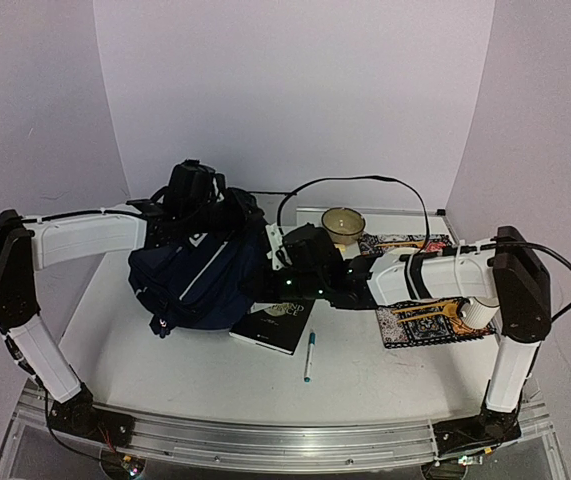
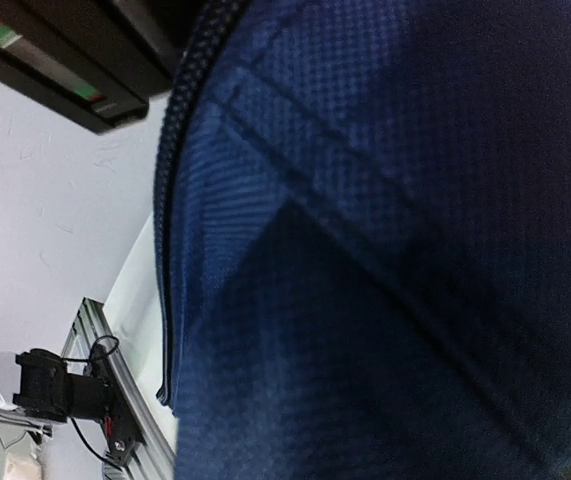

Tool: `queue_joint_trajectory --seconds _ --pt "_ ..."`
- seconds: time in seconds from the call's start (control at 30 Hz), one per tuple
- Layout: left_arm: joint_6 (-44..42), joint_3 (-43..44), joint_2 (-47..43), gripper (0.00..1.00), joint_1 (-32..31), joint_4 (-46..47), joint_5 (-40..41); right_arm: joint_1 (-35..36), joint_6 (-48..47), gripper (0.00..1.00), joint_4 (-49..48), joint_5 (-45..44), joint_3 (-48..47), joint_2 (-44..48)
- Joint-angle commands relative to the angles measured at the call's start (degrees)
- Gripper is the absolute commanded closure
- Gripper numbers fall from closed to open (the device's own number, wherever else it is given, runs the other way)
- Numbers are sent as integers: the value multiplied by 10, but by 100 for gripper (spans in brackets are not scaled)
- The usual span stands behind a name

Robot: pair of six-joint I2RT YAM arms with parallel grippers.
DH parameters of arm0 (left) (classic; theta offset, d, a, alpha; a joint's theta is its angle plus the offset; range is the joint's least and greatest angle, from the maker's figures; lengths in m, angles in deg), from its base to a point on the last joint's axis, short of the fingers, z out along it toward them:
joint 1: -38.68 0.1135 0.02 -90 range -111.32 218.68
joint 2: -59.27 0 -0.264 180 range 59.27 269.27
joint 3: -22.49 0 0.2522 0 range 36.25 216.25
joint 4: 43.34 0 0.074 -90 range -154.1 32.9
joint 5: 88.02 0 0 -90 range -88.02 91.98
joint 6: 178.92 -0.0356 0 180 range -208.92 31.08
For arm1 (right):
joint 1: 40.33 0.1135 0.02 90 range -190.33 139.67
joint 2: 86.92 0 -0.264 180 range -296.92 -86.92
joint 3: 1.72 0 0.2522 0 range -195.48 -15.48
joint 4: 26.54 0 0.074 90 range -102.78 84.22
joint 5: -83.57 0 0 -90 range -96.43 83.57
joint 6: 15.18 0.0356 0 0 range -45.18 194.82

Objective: Pack the student bag
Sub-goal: Pass from the left arm to the right, then pass from the right arm to the left

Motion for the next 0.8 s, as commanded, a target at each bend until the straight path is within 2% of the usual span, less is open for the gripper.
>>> queue_joint_trajectory --seconds 0.0,0.23,0.43,0.63,0.77 --pt "-56 -15 -83 76 -3 43 35 0 -29 100 -23 -7 -19 40" --pt "-184 -24 -150 48 -1 -68 93 -10 -67 100 29 -20 -39 72" --pt "-258 -91 -239 30 1 -165 147 -36 -82 100 66 0 -59 84" --pt "-292 -170 -305 21 6 -253 163 -57 -88 100 90 38 -79 74" --pt "-315 -218 -321 18 6 -277 135 -69 -93 100 103 57 -90 63"
